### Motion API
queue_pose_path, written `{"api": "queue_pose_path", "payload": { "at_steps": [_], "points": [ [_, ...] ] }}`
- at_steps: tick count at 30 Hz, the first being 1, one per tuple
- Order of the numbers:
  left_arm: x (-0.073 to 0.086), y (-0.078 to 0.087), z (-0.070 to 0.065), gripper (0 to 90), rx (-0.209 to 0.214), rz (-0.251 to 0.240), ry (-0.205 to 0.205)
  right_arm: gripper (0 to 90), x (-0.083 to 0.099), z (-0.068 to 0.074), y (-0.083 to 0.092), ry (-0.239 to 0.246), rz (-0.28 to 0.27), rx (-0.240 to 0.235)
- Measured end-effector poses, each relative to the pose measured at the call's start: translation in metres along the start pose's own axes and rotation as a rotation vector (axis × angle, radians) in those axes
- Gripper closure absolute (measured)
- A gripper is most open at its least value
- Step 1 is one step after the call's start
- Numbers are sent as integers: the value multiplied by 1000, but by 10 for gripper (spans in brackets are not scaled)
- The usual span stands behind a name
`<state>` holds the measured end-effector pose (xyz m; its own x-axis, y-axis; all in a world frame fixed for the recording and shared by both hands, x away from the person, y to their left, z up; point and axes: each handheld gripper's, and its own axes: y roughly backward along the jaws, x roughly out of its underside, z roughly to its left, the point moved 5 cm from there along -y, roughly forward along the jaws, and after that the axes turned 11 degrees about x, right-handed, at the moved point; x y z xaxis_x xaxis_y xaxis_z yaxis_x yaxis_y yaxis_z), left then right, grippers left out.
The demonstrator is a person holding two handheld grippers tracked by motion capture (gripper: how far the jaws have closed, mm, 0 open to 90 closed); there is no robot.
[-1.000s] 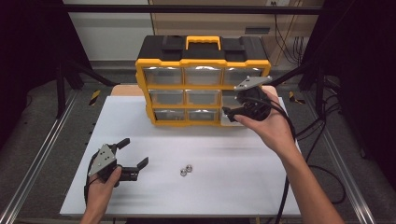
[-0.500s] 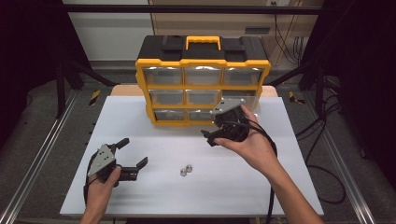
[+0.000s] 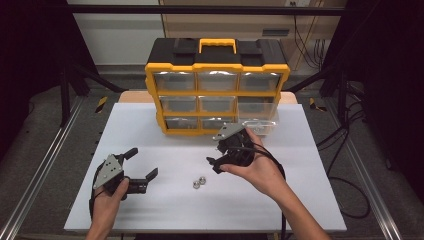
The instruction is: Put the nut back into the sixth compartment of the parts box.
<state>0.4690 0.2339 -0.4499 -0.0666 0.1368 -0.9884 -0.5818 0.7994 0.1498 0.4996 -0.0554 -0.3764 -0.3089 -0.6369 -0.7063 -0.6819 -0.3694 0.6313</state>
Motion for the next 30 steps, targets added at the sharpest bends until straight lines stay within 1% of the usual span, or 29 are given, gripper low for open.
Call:
{"api": "queue_pose_path", "payload": {
  "at_steps": [1,4,6,7,9,11,12,14,17,20,22,26,28,30],
  "points": [
    [0,0,0,10,-1,-1,0,102,1,2,-2,-6,0,-6],
    [0,1,0,10,0,1,-5,101,6,9,-7,1,16,-16],
    [0,1,0,10,0,0,-4,101,9,13,-10,16,28,-22],
    [0,1,0,10,0,0,-4,101,9,13,-10,16,28,-22],
    [0,0,0,10,-1,-3,-1,100,13,18,-14,20,41,-35],
    [-1,0,0,10,-1,-4,-1,100,15,21,-16,15,52,-37],
    [0,1,0,10,-1,-1,-4,100,17,21,-17,25,55,-41],
    [0,1,0,10,0,-1,-4,100,19,23,-19,28,61,-42],
    [-1,1,0,9,0,-2,-5,100,22,26,-22,17,69,-48],
    [-1,1,0,9,0,-5,-5,103,25,28,-23,30,75,-50],
    [-1,1,0,9,0,-4,-5,104,25,29,-24,24,75,-53],
    [-1,1,0,9,0,-4,-6,104,28,32,-27,40,87,-61],
    [-1,1,0,9,0,-4,-5,100,29,34,-29,33,97,-67],
    [-1,1,0,9,0,-5,-5,95,31,35,-32,43,100,-70]
  ]
}}
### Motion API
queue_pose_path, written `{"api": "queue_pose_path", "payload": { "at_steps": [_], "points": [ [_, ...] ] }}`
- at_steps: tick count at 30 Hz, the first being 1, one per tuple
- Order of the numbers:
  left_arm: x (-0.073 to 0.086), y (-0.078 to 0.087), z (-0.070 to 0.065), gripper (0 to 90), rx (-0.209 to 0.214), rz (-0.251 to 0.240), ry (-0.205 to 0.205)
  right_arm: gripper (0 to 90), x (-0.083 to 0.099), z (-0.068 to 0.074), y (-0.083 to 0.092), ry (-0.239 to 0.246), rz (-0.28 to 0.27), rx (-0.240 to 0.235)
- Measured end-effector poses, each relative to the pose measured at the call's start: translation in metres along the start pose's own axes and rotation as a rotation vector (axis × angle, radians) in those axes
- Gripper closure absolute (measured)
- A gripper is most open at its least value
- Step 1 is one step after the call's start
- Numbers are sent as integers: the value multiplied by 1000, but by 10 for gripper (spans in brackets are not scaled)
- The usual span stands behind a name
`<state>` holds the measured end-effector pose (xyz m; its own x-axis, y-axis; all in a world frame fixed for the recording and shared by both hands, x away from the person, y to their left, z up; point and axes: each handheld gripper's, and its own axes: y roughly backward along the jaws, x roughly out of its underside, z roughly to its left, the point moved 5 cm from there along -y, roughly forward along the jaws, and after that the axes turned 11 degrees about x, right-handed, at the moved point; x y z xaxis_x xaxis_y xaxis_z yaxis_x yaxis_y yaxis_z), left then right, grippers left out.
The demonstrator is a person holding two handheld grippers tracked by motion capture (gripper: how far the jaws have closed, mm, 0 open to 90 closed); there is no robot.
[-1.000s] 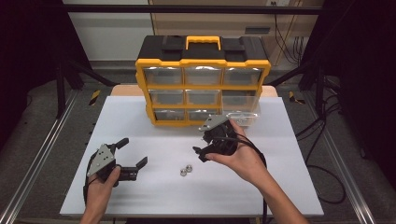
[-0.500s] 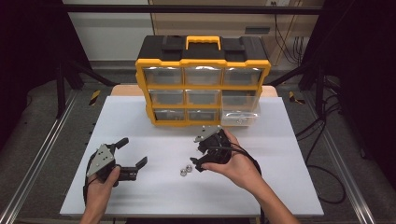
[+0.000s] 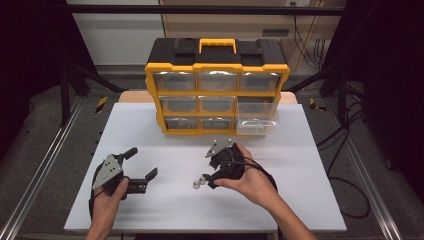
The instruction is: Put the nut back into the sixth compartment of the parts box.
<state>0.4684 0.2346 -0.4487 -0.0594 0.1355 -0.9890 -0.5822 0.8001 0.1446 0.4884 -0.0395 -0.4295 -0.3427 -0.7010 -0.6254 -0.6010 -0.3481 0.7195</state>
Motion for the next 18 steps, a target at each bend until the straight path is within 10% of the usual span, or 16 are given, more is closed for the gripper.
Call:
{"api": "queue_pose_path", "payload": {
  "at_steps": [18],
  "points": [
    [0,0,0,10,-2,0,-1,92,13,16,-23,10,72,-34]
  ]
}}
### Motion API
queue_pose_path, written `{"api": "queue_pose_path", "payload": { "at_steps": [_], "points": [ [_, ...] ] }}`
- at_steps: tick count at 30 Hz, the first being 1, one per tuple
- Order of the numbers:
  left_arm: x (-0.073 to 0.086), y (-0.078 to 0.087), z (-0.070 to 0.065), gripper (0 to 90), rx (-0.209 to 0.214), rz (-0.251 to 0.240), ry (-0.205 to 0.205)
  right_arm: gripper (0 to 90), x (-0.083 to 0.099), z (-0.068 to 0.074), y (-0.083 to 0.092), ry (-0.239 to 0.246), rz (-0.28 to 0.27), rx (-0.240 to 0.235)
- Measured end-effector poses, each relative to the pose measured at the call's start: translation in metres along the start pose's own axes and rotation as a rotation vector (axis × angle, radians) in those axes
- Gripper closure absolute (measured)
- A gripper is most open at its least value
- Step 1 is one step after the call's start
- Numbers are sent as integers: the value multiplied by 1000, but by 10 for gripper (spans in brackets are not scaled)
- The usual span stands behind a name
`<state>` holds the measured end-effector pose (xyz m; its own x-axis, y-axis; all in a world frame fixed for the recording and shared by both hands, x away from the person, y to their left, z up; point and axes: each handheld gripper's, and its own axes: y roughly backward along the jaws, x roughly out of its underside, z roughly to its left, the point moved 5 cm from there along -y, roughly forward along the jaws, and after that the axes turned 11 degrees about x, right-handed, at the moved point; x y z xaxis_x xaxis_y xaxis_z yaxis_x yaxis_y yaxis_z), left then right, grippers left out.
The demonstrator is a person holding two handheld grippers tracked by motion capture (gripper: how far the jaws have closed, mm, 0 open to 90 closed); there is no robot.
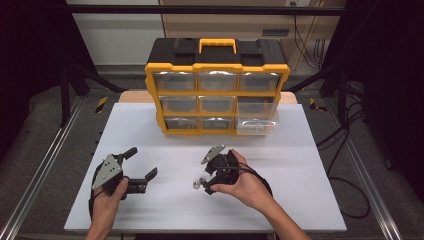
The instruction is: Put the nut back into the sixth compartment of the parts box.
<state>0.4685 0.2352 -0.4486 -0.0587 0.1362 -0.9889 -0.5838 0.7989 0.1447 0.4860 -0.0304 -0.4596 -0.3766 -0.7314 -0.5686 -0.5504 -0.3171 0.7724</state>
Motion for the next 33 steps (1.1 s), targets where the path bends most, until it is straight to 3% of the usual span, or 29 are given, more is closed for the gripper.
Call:
{"api": "queue_pose_path", "payload": {
  "at_steps": [15,33],
  "points": [
    [0,0,0,10,-3,1,0,99,0,5,-13,12,49,-23],
    [0,0,0,10,-3,4,-1,446,-7,1,-23,-31,74,-59]
  ]
}}
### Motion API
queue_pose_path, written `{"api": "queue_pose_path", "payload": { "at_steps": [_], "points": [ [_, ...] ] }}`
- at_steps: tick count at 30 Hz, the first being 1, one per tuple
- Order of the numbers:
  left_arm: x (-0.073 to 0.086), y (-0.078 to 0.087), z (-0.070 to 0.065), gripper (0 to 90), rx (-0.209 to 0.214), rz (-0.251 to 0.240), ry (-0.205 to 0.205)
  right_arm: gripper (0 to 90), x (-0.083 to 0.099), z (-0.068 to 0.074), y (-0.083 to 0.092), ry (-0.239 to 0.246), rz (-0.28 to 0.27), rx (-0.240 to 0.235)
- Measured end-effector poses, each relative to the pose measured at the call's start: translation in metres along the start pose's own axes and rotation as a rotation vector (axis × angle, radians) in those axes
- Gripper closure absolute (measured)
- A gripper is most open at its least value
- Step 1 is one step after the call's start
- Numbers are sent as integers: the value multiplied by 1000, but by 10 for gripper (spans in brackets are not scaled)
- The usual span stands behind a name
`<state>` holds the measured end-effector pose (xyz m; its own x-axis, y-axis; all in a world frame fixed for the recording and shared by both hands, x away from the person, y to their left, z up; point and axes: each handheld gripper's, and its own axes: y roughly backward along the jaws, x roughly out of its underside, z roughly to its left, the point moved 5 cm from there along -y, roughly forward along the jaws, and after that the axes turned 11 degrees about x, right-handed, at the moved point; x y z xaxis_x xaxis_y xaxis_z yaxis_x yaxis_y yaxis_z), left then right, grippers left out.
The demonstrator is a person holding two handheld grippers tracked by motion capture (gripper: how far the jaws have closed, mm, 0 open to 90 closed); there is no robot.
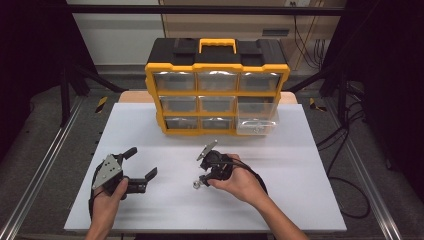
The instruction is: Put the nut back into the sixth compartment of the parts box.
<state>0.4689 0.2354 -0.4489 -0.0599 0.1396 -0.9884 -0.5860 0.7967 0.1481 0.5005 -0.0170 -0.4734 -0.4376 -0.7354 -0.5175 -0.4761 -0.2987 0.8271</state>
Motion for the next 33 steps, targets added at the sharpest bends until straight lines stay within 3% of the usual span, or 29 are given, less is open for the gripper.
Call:
{"api": "queue_pose_path", "payload": {
  "at_steps": [10,26,33],
  "points": [
    [0,0,0,10,-1,4,-1,557,2,8,-6,36,32,-35],
    [0,0,0,10,0,6,0,620,5,16,-15,82,61,-57],
    [1,0,0,10,0,6,2,625,6,15,-18,79,72,-56]
  ]
}}
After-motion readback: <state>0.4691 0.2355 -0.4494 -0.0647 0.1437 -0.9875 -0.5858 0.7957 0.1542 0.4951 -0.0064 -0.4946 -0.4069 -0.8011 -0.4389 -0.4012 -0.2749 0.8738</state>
